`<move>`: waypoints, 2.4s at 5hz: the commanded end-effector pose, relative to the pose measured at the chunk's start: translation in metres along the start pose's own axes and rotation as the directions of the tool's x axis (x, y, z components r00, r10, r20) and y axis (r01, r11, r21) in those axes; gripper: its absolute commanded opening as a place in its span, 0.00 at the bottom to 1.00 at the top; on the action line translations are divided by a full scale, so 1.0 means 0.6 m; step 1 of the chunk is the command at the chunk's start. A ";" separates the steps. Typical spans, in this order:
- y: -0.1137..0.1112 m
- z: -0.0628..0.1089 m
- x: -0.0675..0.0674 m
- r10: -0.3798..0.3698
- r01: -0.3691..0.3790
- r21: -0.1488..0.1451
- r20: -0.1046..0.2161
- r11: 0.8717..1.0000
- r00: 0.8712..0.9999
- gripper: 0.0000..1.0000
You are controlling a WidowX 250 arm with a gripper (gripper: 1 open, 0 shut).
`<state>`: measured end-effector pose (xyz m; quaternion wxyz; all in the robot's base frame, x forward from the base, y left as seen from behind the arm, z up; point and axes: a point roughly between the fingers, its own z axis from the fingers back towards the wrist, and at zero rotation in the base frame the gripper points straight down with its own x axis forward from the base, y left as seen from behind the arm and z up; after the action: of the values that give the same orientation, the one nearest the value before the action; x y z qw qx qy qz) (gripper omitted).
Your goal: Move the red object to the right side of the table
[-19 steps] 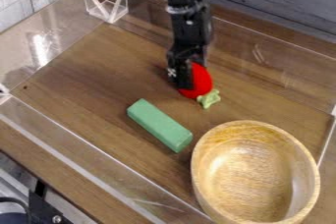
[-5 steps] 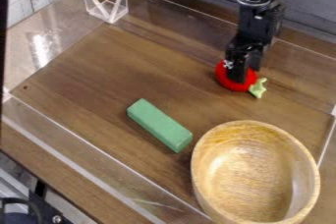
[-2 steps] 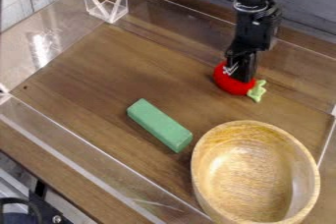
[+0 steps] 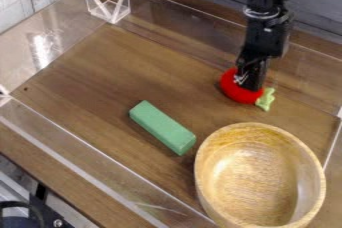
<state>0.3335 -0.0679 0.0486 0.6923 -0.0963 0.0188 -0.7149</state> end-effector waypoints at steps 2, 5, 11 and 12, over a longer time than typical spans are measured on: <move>-0.001 0.076 0.032 -0.054 0.054 0.041 0.015 0.998 0.998 0.00; -0.008 0.088 0.018 -0.068 0.067 0.042 0.031 0.997 0.997 1.00; -0.037 0.183 -0.006 -0.370 0.372 0.121 -0.040 0.920 0.928 1.00; -0.032 0.149 0.020 -0.427 0.428 0.118 -0.037 0.896 0.903 1.00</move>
<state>0.3269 -0.0680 0.1167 0.5315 -0.0809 -0.0175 -0.8430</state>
